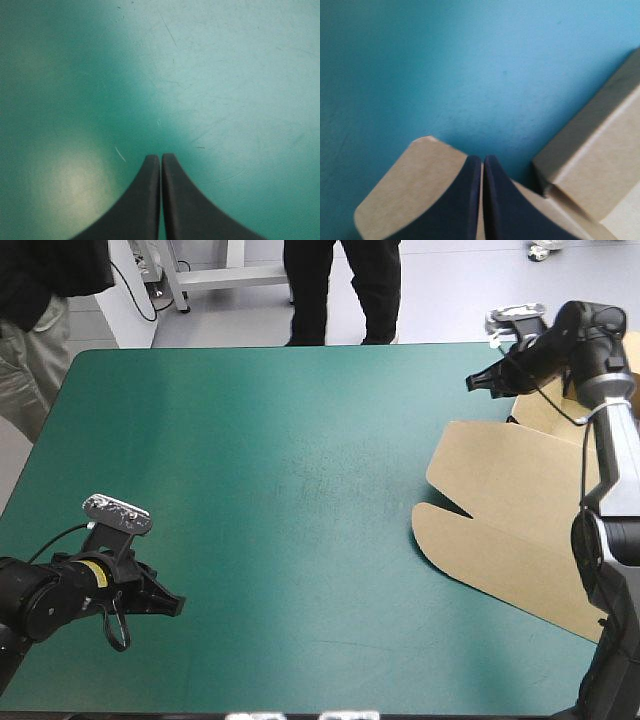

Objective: Fold the box

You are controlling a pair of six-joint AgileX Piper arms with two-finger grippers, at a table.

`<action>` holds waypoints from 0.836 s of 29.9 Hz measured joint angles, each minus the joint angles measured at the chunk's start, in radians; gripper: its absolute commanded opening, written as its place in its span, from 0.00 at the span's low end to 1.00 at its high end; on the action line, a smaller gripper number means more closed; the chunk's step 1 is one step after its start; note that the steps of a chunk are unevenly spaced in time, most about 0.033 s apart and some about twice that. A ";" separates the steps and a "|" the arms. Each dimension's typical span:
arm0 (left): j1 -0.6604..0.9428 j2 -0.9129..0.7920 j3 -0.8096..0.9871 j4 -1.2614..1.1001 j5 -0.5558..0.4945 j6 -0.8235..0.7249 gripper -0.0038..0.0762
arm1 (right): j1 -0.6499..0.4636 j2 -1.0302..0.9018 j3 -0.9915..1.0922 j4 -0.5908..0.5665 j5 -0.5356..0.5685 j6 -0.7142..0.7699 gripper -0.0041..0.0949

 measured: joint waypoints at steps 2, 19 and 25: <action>0.000 0.000 0.013 0.014 -0.009 0.000 0.04 | 0.050 -0.026 0.043 -0.017 0.000 -0.001 0.04; 0.000 -0.004 0.030 0.059 -0.080 0.017 0.04 | 0.238 -0.524 0.626 -0.031 -0.166 0.038 0.04; 0.000 -0.069 0.032 0.058 -0.081 0.029 0.04 | 0.239 -0.842 0.962 0.015 -0.258 0.041 0.04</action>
